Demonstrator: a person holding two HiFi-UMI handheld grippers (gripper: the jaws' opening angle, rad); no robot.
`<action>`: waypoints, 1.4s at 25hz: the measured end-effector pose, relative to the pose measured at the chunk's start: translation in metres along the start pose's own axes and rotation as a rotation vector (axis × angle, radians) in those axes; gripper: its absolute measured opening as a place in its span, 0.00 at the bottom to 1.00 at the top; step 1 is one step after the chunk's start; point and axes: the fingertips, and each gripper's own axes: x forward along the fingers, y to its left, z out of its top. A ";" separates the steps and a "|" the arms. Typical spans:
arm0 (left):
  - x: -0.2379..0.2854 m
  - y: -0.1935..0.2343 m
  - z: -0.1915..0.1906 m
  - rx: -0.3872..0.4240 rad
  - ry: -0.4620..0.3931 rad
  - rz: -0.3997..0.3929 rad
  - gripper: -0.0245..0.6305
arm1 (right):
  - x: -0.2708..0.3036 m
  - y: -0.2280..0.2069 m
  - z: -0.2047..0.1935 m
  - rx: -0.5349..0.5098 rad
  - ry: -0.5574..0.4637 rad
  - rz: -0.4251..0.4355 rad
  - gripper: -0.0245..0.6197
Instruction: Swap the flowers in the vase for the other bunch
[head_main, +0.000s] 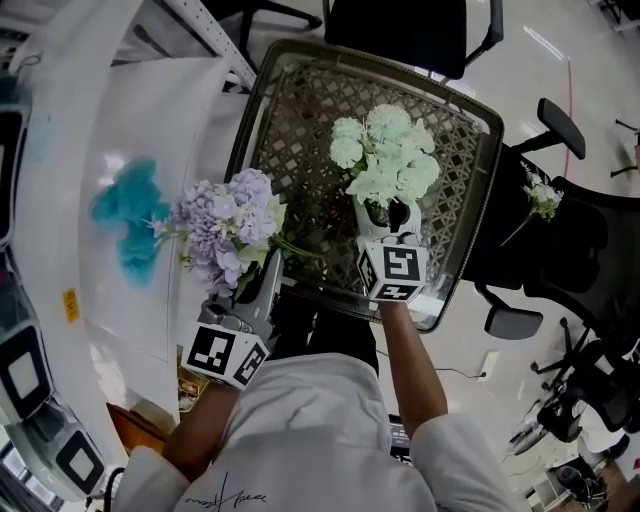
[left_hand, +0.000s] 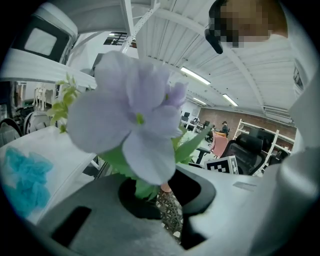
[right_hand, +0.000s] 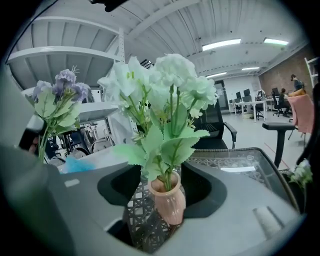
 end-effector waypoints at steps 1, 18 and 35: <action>0.000 -0.001 0.001 0.002 -0.001 -0.004 0.10 | -0.001 0.001 0.000 0.001 0.000 -0.001 0.41; -0.006 -0.007 0.008 0.024 -0.020 -0.033 0.10 | -0.027 0.003 -0.003 0.015 -0.005 -0.040 0.37; -0.009 -0.016 0.023 0.023 -0.067 -0.081 0.10 | -0.056 0.009 0.004 -0.019 -0.004 -0.057 0.30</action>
